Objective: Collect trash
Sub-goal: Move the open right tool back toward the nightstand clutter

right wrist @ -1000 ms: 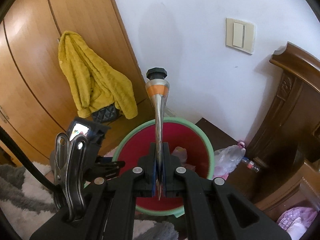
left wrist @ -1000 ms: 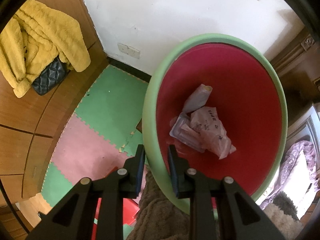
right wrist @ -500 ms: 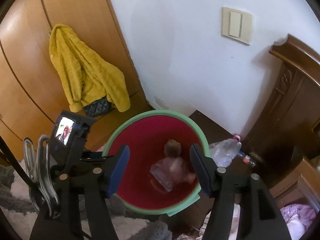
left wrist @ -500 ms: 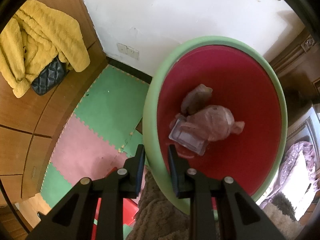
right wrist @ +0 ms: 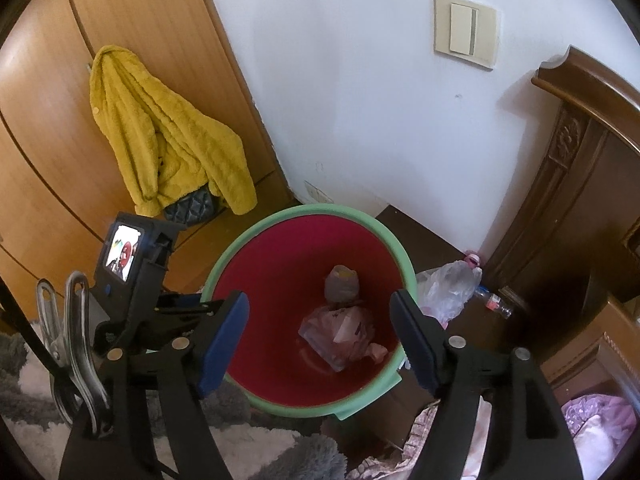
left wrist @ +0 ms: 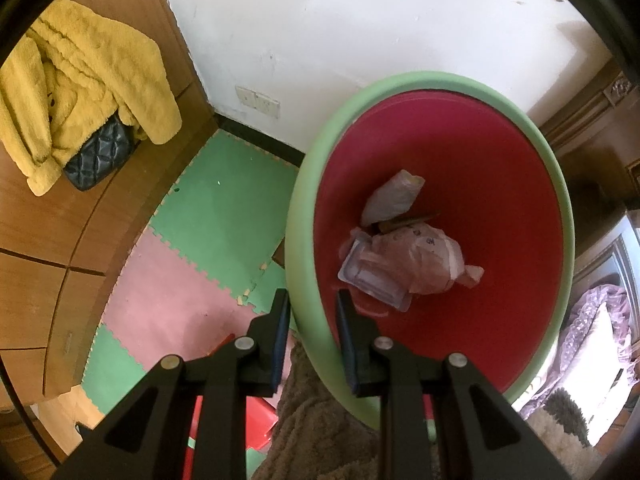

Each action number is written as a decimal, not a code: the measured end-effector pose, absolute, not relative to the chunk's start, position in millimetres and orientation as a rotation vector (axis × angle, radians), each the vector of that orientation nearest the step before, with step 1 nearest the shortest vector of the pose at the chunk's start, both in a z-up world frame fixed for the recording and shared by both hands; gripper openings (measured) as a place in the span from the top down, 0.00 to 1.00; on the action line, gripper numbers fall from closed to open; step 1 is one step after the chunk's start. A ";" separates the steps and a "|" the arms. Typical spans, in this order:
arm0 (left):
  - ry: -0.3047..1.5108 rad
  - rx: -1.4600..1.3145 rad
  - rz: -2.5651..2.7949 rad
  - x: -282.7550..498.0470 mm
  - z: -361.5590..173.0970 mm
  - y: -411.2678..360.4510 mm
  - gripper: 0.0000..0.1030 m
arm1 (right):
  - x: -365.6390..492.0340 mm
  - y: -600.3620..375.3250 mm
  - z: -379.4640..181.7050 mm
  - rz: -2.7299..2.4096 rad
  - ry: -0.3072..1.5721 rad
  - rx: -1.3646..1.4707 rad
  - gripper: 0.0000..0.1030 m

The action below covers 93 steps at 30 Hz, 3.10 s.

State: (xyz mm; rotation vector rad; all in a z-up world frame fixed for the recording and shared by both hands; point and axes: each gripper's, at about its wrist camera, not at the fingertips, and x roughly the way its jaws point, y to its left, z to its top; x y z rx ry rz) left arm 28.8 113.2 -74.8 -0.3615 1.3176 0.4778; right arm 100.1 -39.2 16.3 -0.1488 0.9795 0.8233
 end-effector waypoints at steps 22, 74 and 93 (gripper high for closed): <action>1.309 -0.356 0.476 31.2 -73.1 113.1 0.77 | 100.6 -72.3 18.2 0.664 0.976 -0.122 0.25; 1.349 -0.314 0.475 34.3 -79.7 112.5 0.77 | 76.6 -225.8 7.0 0.235 0.961 0.159 0.25; 1.352 -0.329 0.491 34.7 -77.7 113.6 0.78 | 79.0 -217.1 -99.0 0.313 1.361 0.207 0.25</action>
